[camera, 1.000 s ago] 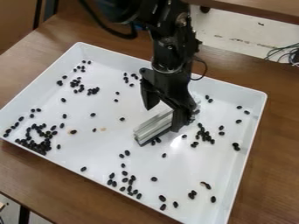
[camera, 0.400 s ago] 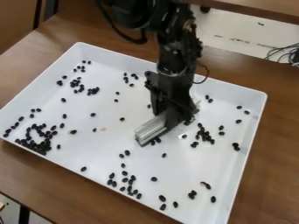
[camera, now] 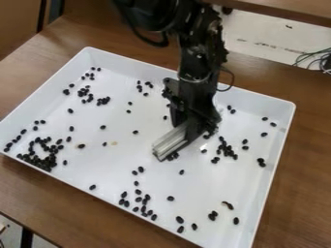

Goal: Sweep into pile

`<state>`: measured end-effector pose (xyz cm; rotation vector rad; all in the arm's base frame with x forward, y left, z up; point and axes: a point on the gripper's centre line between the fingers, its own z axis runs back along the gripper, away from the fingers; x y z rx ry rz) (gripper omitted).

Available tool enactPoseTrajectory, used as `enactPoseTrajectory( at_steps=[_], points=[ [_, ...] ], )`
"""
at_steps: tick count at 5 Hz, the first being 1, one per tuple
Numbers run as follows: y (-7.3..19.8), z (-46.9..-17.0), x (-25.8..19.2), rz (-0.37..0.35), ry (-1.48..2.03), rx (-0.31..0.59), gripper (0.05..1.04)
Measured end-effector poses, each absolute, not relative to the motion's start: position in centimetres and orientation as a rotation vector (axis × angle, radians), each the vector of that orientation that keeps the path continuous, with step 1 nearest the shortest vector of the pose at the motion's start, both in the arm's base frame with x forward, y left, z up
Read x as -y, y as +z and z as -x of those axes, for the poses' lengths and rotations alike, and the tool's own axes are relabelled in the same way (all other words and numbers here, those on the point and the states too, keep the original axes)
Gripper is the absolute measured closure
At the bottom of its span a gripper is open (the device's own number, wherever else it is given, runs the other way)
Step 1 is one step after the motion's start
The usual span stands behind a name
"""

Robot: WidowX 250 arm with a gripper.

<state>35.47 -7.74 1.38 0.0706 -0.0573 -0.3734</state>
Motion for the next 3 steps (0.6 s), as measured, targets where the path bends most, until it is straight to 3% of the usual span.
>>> enactPoseTrajectory(
  at_steps=[1, 3],
  points=[
    [1.6, -34.9, 7.5, -0.11, -0.333, 0.023, 0.737],
    [8.4, -33.5, 2.4, -0.25, 0.001, 0.004, 0.737]
  ],
)
